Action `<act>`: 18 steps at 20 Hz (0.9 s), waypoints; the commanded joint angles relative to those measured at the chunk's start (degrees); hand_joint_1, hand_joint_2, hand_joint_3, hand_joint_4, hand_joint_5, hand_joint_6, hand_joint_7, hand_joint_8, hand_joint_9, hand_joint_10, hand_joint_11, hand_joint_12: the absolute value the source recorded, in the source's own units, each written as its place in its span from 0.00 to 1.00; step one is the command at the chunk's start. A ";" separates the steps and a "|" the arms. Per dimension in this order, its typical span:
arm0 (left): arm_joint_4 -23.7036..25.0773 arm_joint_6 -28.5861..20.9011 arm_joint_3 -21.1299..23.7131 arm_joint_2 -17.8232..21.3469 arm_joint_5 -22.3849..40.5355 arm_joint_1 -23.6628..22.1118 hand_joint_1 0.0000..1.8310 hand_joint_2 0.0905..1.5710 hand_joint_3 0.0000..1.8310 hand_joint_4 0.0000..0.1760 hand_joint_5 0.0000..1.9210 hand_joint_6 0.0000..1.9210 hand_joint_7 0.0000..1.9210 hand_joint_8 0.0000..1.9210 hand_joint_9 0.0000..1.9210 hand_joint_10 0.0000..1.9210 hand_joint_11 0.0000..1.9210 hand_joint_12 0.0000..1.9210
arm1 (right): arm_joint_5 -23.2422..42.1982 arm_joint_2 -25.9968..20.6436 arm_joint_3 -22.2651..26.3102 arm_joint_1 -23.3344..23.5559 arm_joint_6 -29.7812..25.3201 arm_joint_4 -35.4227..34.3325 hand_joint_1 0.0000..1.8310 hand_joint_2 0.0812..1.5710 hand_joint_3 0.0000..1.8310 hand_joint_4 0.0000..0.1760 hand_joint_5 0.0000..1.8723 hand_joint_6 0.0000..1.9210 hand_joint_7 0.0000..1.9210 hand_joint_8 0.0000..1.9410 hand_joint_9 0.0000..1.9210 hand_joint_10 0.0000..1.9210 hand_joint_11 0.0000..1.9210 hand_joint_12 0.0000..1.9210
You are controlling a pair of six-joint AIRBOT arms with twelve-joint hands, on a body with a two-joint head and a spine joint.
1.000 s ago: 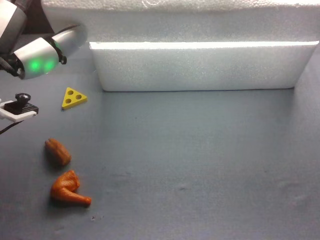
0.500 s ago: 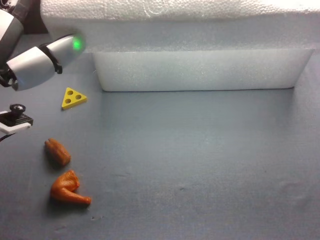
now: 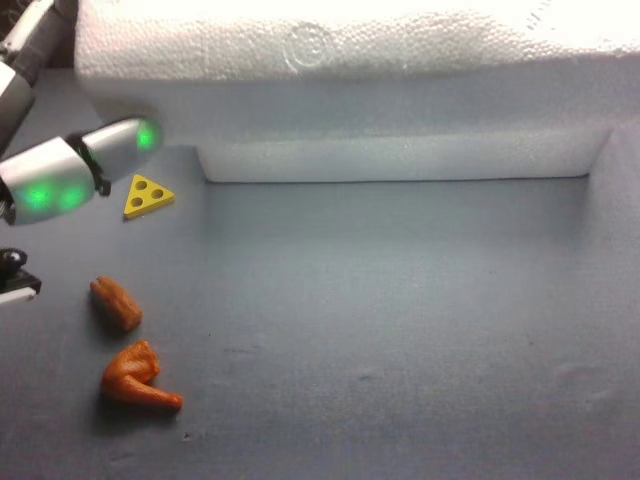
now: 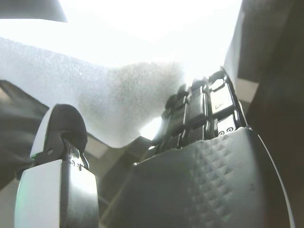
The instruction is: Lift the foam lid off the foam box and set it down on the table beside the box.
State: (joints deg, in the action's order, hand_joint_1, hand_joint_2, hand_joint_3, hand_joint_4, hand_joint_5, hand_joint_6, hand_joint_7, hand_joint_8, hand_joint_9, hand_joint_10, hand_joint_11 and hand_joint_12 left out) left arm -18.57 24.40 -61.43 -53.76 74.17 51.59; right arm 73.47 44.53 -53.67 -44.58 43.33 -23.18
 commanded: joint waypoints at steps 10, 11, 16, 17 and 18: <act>6.65 -0.05 4.87 1.65 6.28 5.07 0.33 0.72 0.00 0.25 0.00 0.00 0.00 0.00 0.00 0.00 0.00 0.00 | 9.85 -2.13 4.52 -5.89 -1.32 5.25 0.32 0.79 0.00 0.00 0.00 0.19 0.00 0.21 0.00 0.30 0.00 0.80; 6.56 -0.08 5.18 1.65 6.36 5.76 0.31 0.73 0.00 0.10 0.00 0.00 0.00 0.00 0.00 0.00 0.00 0.00 | 10.15 -2.21 4.75 -6.44 -1.39 5.15 0.32 0.79 0.00 0.00 0.00 0.18 0.00 0.19 0.00 0.29 0.00 0.78; 5.86 -1.16 4.98 0.66 5.73 8.06 0.31 0.72 0.00 0.06 0.00 0.00 0.00 0.00 0.00 0.00 0.00 0.00 | 11.85 -2.20 5.58 -11.85 -3.18 2.78 0.29 0.80 0.00 0.00 0.00 0.11 0.01 0.10 0.00 0.26 0.00 0.69; 5.73 -1.22 4.89 0.51 5.58 8.25 0.31 0.73 0.00 0.09 0.00 0.00 0.00 0.00 0.00 0.00 0.00 0.00 | 12.21 -2.20 5.55 -12.76 -3.49 2.23 0.28 0.79 0.00 0.00 0.00 0.11 0.01 0.08 0.00 0.25 0.00 0.72; 5.33 -1.54 4.59 0.08 5.11 8.69 0.31 0.73 0.00 0.09 0.00 0.00 0.00 0.00 0.00 0.00 0.00 0.00 | 12.89 -2.15 5.51 -14.73 -4.00 1.03 0.28 0.79 0.00 0.00 0.00 0.11 0.01 0.08 0.00 0.25 0.00 0.72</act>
State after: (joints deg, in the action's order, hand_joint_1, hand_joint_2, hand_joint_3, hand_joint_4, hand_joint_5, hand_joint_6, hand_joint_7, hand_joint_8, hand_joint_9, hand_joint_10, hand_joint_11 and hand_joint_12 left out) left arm -16.64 23.09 -57.08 -53.56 72.86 60.75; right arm 78.59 42.68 -48.34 -60.45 39.70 -24.71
